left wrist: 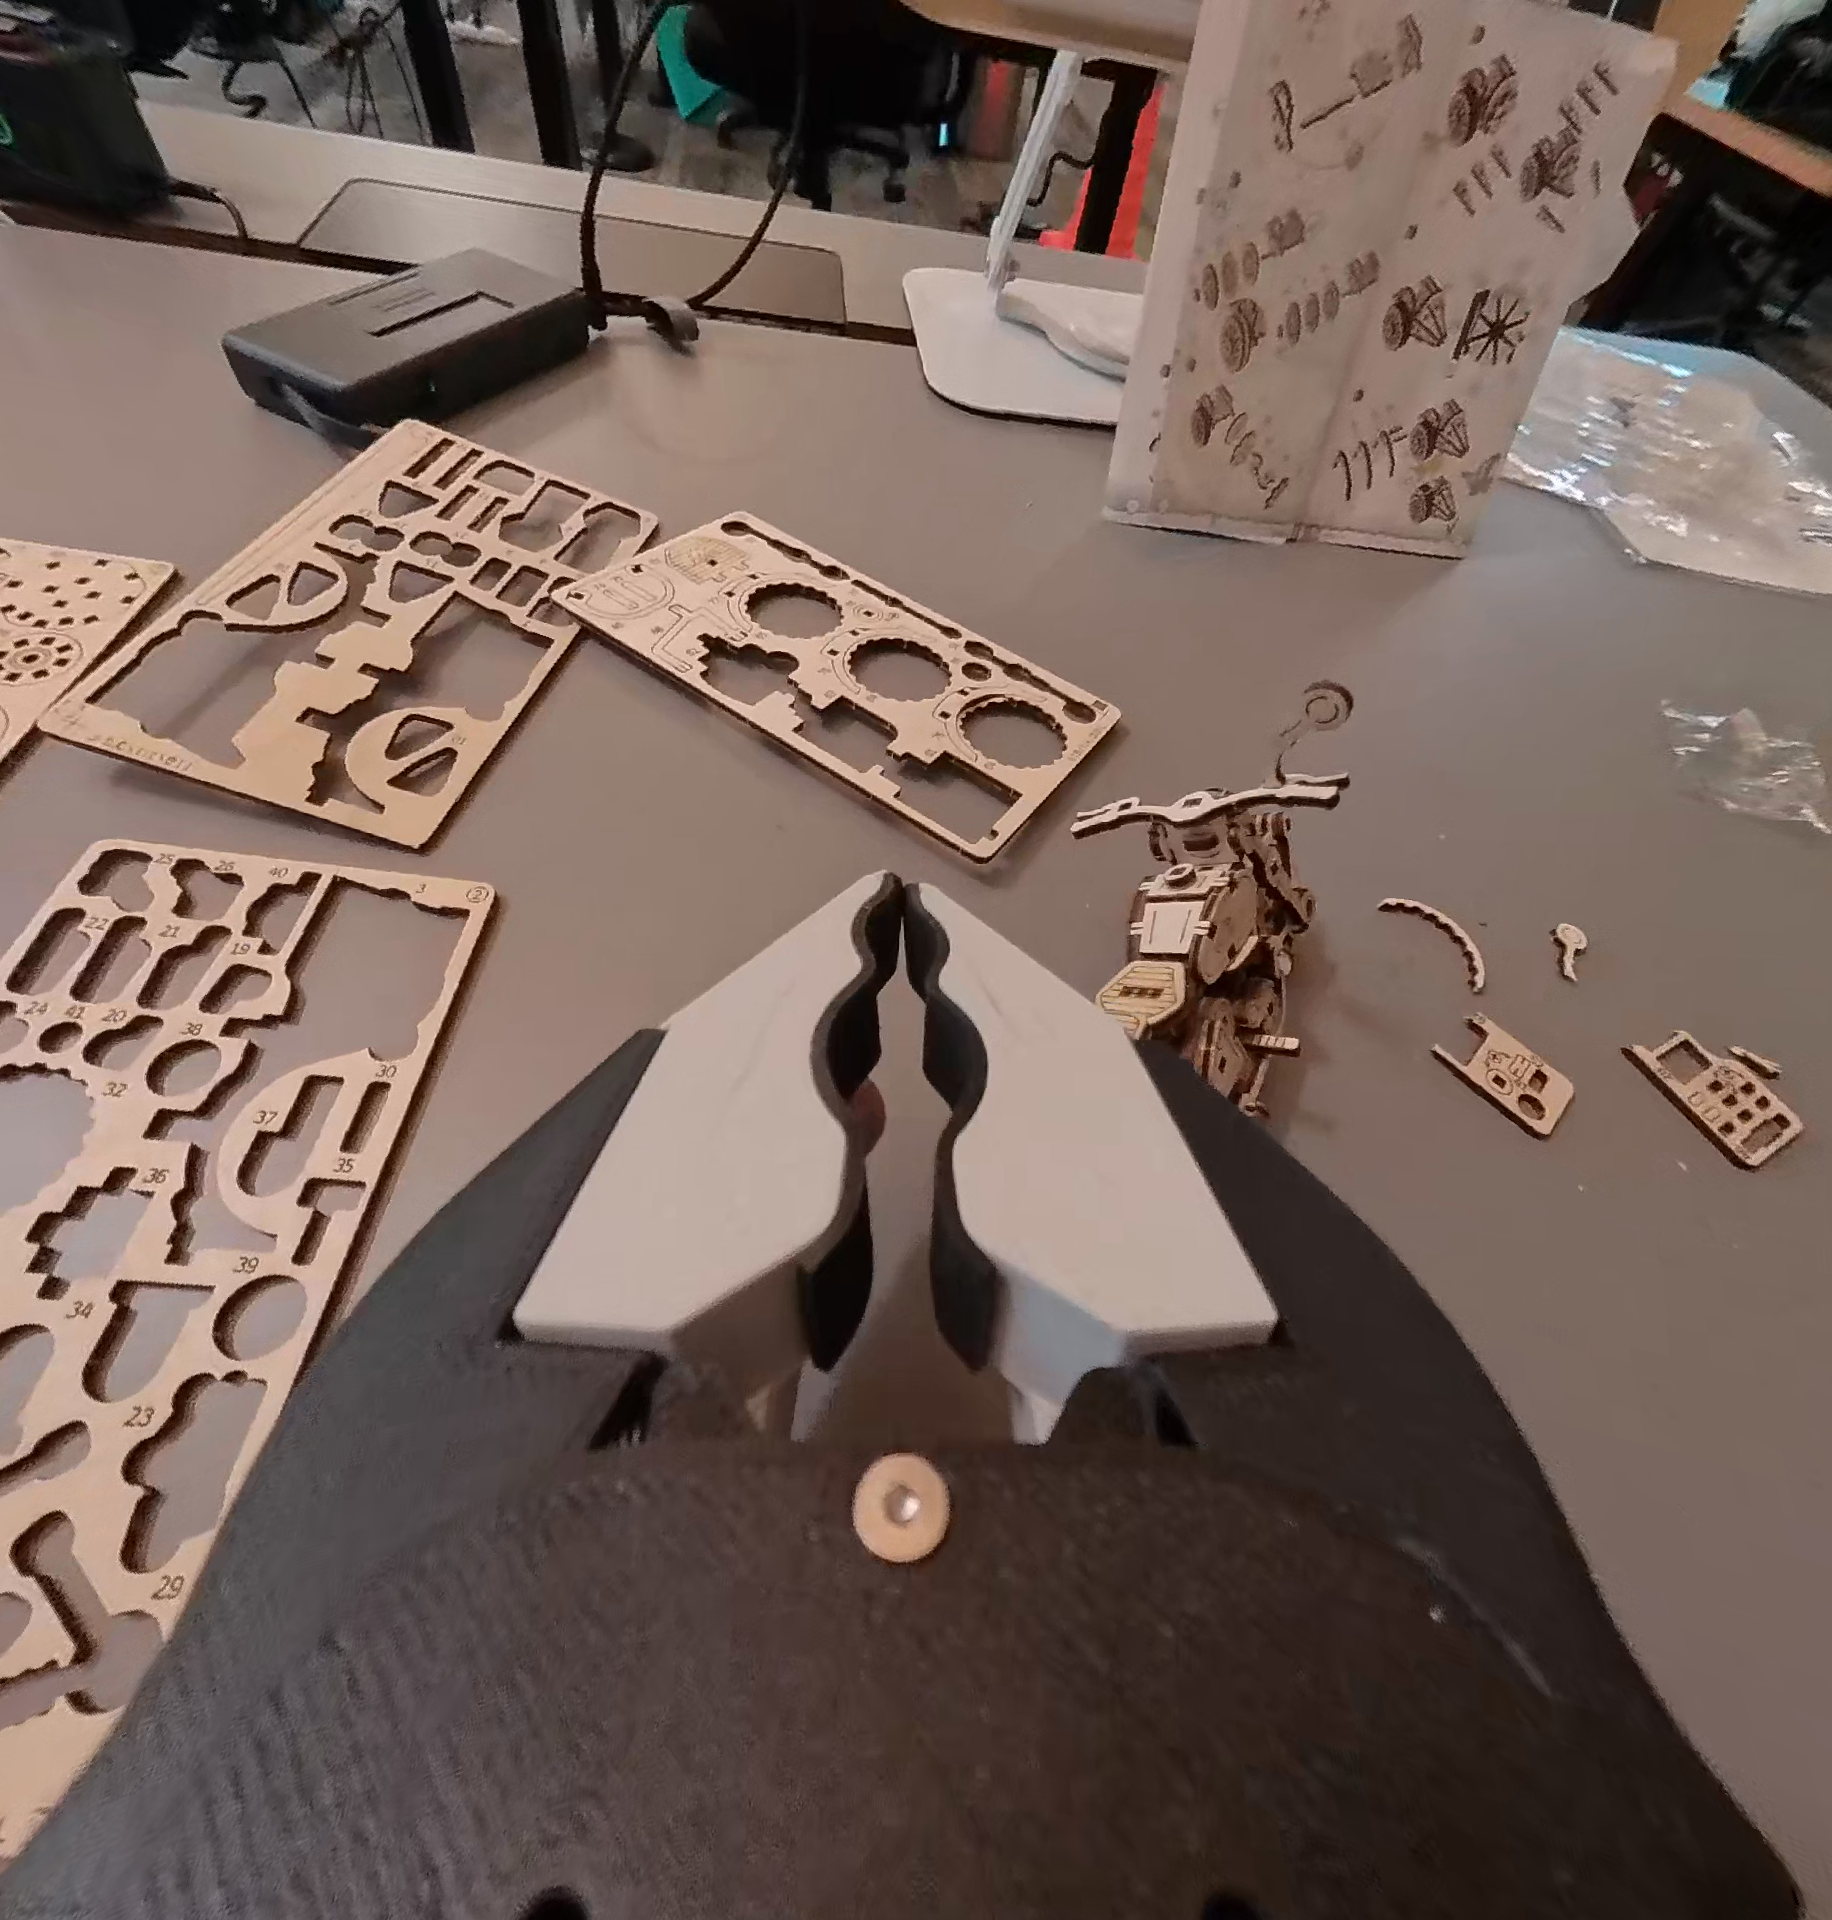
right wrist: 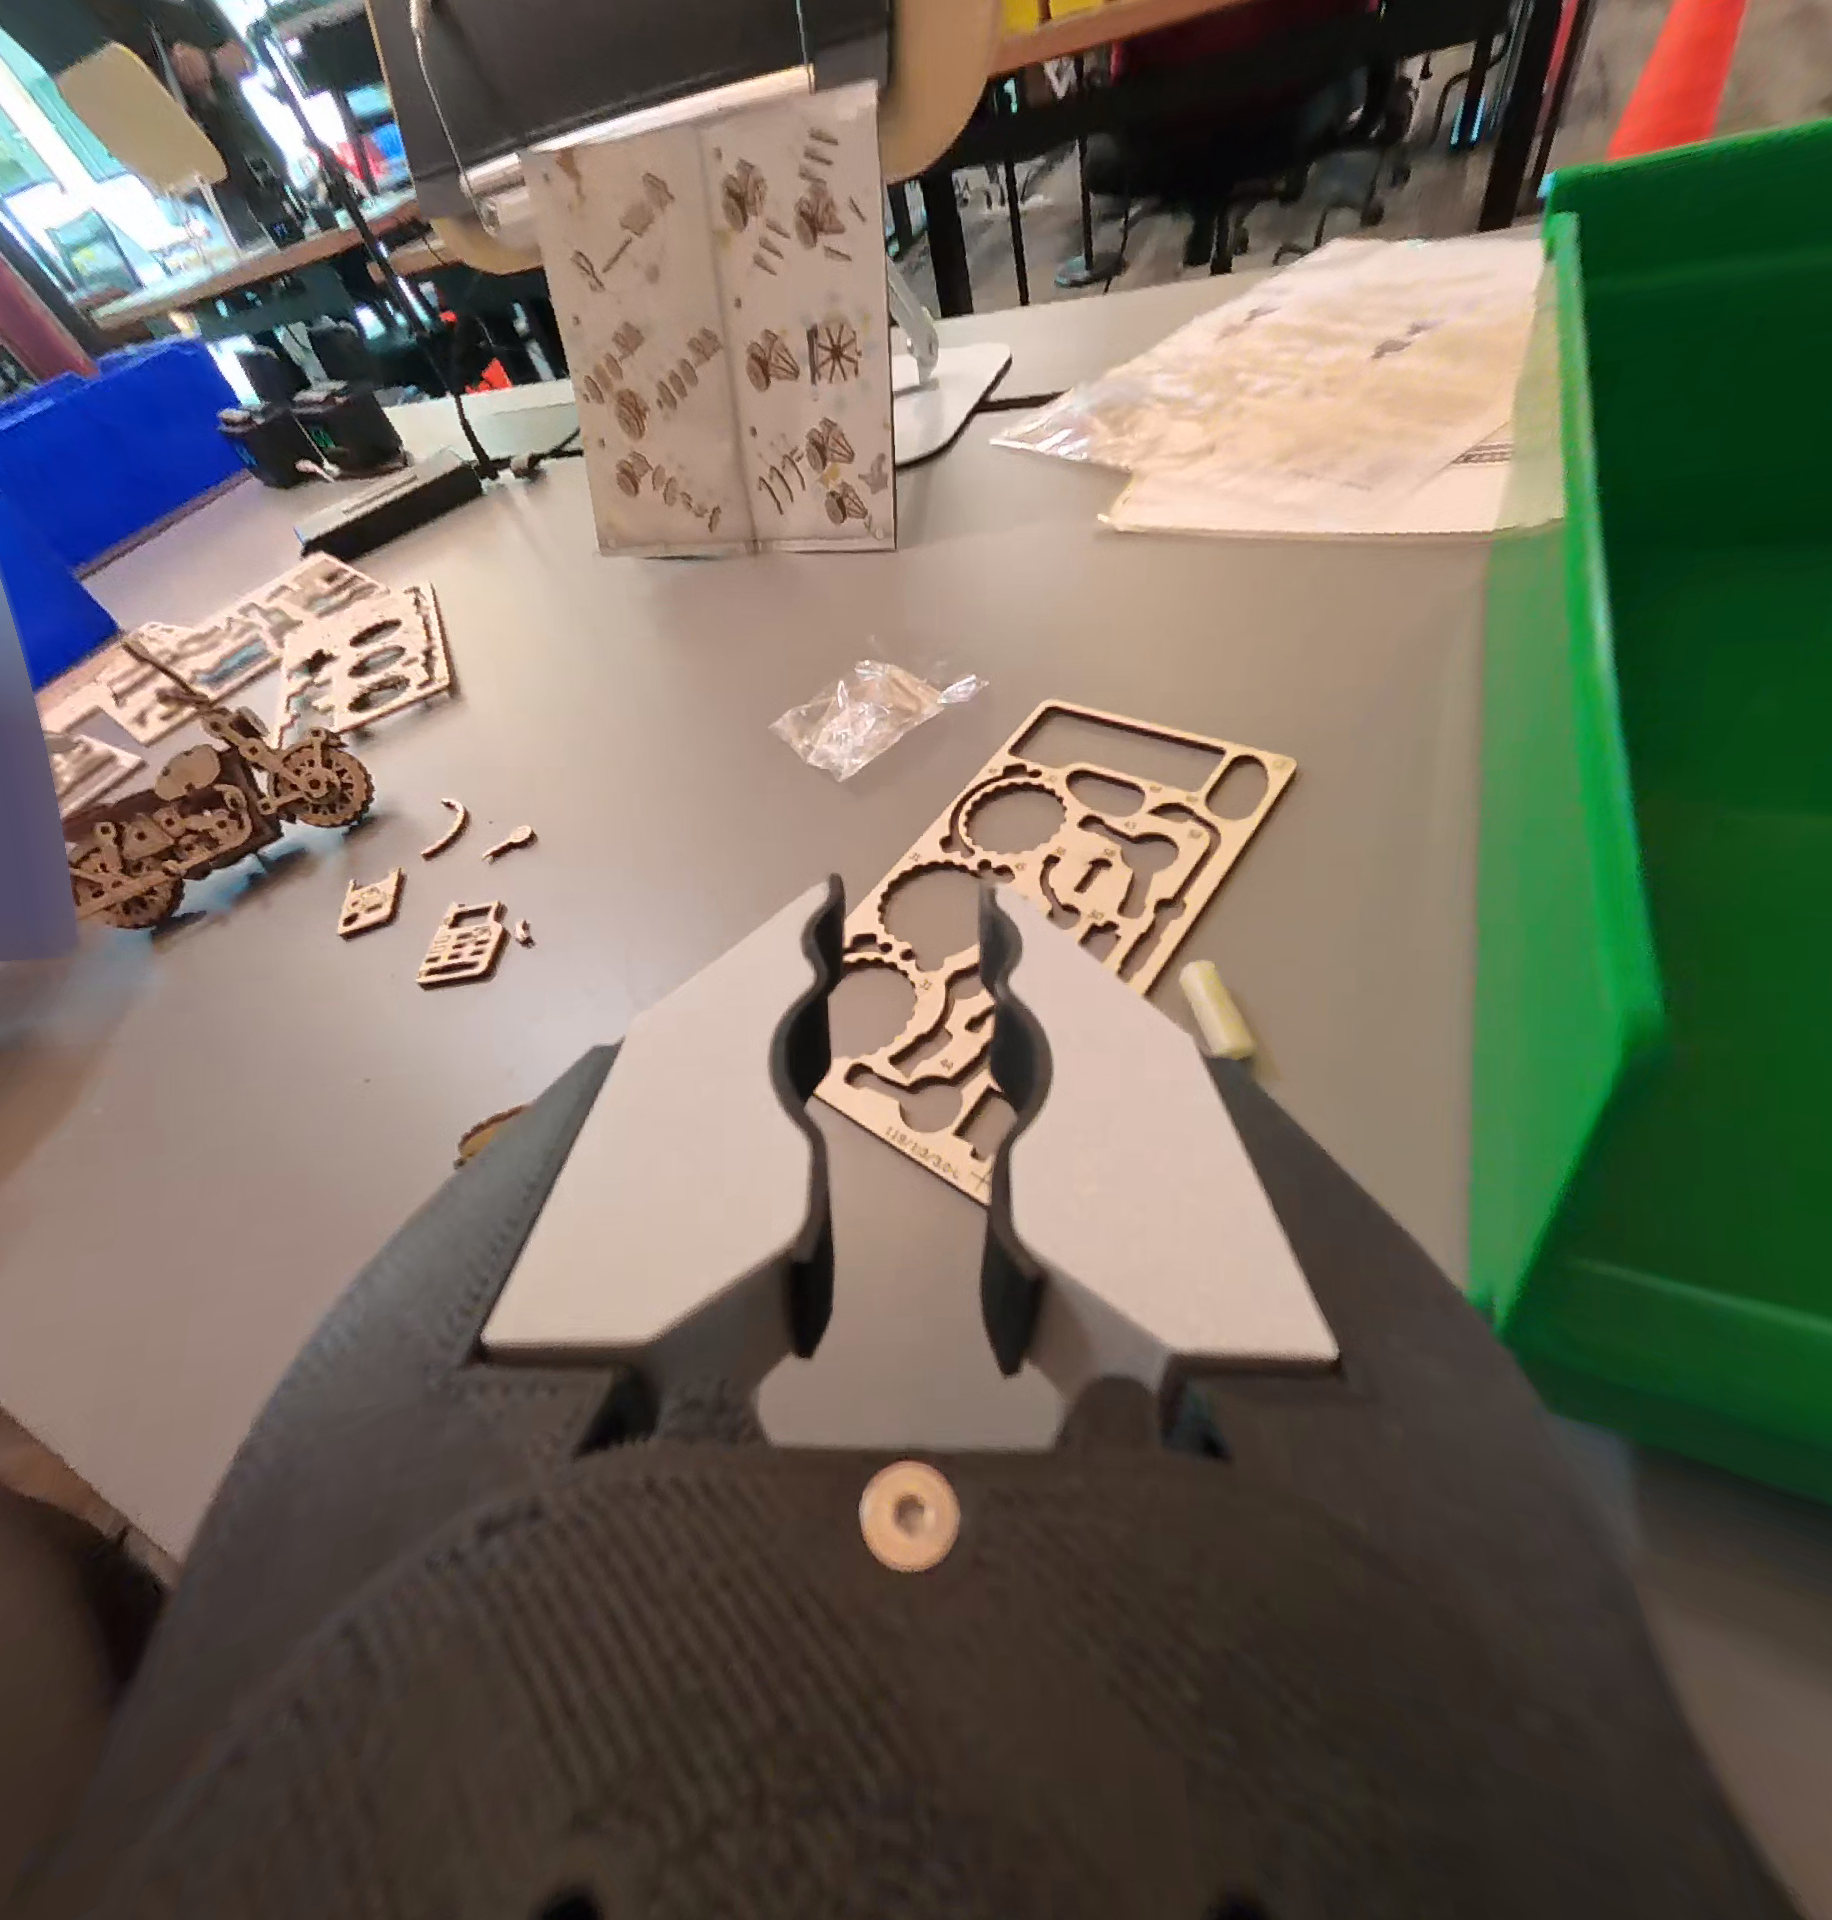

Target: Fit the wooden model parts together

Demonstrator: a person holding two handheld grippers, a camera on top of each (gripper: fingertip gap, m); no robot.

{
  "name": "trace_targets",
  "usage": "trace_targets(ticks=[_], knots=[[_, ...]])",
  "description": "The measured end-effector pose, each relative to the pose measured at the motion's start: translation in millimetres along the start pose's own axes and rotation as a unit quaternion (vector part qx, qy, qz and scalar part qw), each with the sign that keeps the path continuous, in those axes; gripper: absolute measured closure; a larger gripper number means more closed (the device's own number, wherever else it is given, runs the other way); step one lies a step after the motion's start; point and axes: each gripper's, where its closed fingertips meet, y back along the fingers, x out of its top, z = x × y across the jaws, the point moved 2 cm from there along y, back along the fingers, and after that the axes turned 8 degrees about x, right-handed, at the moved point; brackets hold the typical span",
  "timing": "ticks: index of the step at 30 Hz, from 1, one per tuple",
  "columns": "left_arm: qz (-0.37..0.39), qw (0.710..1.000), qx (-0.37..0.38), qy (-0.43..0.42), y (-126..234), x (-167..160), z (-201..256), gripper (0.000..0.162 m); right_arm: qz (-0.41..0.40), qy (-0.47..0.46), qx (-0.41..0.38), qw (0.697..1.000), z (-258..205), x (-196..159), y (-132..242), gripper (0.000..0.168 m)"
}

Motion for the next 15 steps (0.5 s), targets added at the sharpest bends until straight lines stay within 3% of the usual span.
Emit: trace_targets(ticks=[8,15], knots=[[-0.026,0.999,0.016,0.034,-6.6,-4.5,-9.1,0.162,-0.031,0.041,-0.01,0.999,-2.7,-9.9,-13.6,0.145],[-0.05,0.997,0.04,0.039,-11.0,-9.8,-14.6,0.162,-0.033,0.003,-0.011,0.999,6.1,-11.4,-15.0,0.146]])
